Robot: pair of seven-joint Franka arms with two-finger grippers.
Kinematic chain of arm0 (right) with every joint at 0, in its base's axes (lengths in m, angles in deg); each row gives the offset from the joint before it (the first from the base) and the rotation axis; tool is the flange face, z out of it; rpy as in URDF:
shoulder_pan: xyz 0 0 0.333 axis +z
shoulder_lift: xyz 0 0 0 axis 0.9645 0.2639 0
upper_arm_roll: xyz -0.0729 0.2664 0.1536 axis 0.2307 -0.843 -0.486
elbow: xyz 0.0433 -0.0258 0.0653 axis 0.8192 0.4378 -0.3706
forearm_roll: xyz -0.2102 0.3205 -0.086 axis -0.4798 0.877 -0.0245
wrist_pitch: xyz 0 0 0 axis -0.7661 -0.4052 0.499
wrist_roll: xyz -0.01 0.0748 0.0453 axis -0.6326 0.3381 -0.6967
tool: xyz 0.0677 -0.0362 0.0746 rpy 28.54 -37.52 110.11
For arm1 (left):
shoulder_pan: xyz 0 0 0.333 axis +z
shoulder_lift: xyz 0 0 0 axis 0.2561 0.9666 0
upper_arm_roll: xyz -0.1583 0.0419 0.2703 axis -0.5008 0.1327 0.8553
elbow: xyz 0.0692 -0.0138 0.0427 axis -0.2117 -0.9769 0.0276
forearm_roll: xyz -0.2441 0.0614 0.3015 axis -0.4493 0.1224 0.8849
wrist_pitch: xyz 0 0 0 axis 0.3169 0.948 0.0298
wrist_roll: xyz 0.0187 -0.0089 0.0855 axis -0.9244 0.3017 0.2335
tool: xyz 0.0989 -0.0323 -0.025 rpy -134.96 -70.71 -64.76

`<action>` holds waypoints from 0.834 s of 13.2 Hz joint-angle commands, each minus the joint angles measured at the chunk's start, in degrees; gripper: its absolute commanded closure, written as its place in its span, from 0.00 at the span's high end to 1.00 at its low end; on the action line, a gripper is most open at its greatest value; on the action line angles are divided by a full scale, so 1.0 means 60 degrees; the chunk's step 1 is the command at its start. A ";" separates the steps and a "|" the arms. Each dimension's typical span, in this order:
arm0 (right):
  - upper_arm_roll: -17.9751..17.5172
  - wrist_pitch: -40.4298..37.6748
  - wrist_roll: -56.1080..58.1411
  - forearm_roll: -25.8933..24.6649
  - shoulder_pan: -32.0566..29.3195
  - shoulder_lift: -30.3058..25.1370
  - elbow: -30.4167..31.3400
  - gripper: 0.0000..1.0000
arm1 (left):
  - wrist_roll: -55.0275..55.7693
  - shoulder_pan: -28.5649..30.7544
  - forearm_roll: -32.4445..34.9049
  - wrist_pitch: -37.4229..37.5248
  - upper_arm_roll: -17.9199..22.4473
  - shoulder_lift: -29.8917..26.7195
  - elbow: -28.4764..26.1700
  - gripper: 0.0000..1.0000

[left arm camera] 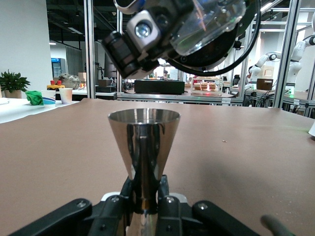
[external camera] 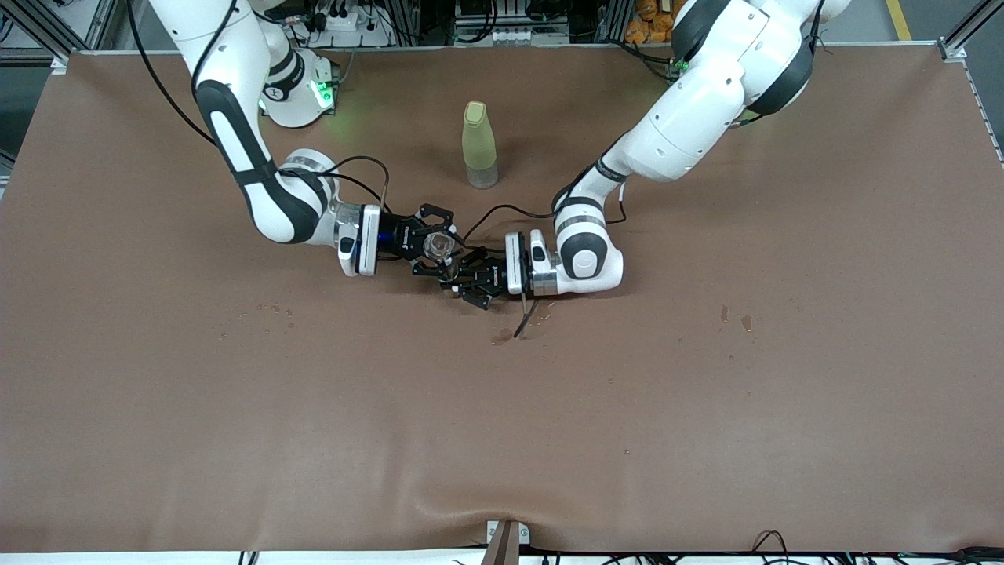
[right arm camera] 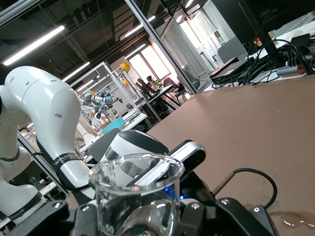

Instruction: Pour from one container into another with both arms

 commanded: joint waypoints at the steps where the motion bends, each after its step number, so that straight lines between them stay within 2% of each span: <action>1: -0.0024 -0.0032 -0.0479 0.0093 0.0099 -0.0427 0.0435 0.00 | -0.0722 0.0051 -0.0345 0.0098 -0.0060 -0.0126 -0.0156 0.00; 11: -0.0214 -0.0032 -0.2384 0.0093 0.0245 -0.1277 0.1124 0.00 | -0.0708 0.0065 -0.0374 0.0083 -0.0060 -0.0156 -0.0142 0.00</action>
